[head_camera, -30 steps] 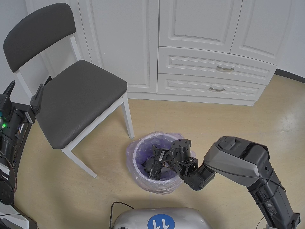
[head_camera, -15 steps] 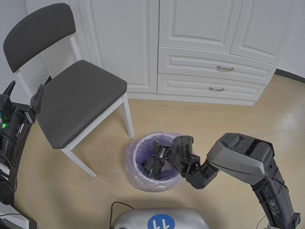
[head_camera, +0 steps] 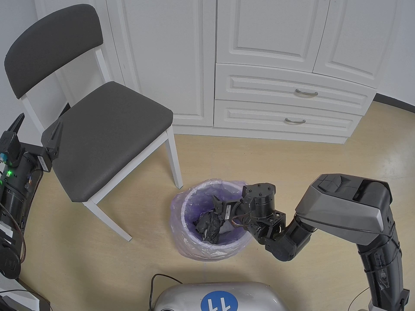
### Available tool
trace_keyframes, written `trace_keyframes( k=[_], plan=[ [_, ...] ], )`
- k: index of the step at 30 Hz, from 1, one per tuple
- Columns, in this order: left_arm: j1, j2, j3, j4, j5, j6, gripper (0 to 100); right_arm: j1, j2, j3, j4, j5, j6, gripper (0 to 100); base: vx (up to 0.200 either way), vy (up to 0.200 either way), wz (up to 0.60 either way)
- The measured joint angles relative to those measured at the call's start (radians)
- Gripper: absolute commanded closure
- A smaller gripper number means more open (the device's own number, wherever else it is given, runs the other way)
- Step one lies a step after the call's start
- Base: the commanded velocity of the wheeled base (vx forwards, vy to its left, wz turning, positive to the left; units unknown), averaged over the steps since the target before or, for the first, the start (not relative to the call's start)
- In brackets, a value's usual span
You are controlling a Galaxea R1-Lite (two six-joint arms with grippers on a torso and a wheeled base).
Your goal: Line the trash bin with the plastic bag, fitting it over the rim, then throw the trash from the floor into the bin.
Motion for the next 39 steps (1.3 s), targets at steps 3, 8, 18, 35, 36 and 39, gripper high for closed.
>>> trace_keyframes(
  k=[3,8,18,35,36,39],
  plan=[
    [-0.014,0.006,0.005,0.0,0.0,0.0,0,0.004,-0.011,0.036,-0.075,0.0,-0.063,0,0.0,0.0,0.0],
    [-0.054,0.021,0.02,0.0,0.002,-0.002,0,0.007,-0.02,0.108,-0.168,-0.007,-0.195,0,0.0,0.0,0.0],
    [-0.119,0.083,0.052,0.0,0.003,-0.011,0,-0.044,-0.097,0.278,-0.257,-0.013,-0.462,0,0.0,0.0,0.0],
    [-0.141,0.141,0.126,-0.001,0.001,-0.098,0,-0.416,-0.378,0.483,-0.416,0.003,-0.646,0,0.0,0.0,0.0],
    [-0.142,0.14,0.13,-0.001,0.001,-0.123,0,-0.437,-0.401,0.496,-0.415,0.003,-0.63,0,0.0,0.0,0.0],
    [-0.141,0.126,0.136,0.0,-0.001,-0.193,0,-0.489,-0.481,0.533,-0.415,0.003,-0.571,0,0.0,0.0,0.0]
  ],
)
